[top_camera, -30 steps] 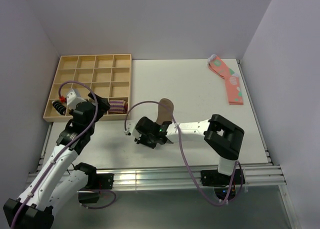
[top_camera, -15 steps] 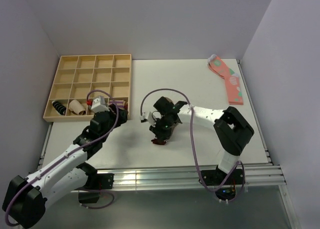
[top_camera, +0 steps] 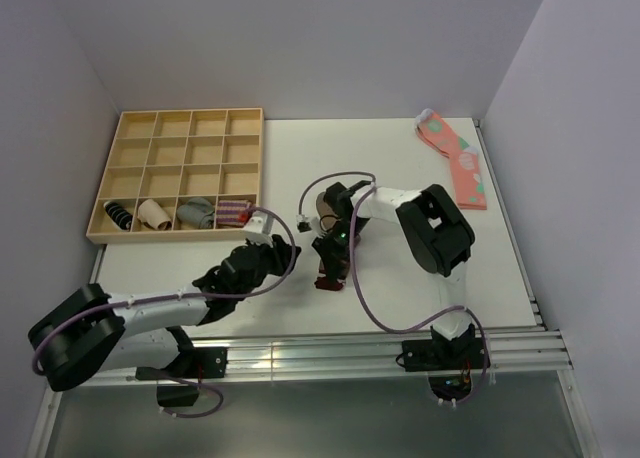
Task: Roll the socks
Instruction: Move the sock to the center of the board, then roll the sock at the center of the board.
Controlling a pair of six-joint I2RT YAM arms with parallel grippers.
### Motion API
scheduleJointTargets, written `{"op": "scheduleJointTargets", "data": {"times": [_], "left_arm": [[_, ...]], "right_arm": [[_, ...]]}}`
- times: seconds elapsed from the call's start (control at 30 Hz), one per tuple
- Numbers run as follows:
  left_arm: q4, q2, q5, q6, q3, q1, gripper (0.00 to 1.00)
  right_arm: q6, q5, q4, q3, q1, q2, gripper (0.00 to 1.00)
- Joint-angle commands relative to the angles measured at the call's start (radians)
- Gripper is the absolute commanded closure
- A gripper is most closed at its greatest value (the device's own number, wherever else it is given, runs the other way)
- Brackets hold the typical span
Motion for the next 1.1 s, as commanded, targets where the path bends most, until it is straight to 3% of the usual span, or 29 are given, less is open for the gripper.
{"op": "scheduleJointTargets", "data": {"times": [0.0,0.23,0.57,1.07], "left_arm": [[0.222,0.056,0.048,0.096,-0.007,-0.055,0.58],[0.313,0.169,0.221,0.155,0.012,-0.085,0.6],[0.304,0.32,0.387,0.214,0.085,-0.118,0.53],[0.229,0.485,0.364,0.295,0.194,-0.165,0.58]], "right_arm": [[-0.017,-0.067,-0.106,0.066,-0.032,0.029,0.94],[-0.066,-0.129,-0.205,0.112,-0.101,0.115,0.94],[-0.114,-0.169,-0.267,0.12,-0.149,0.142,0.95],[-0.121,-0.162,-0.278,0.119,-0.17,0.17,0.97]]}}
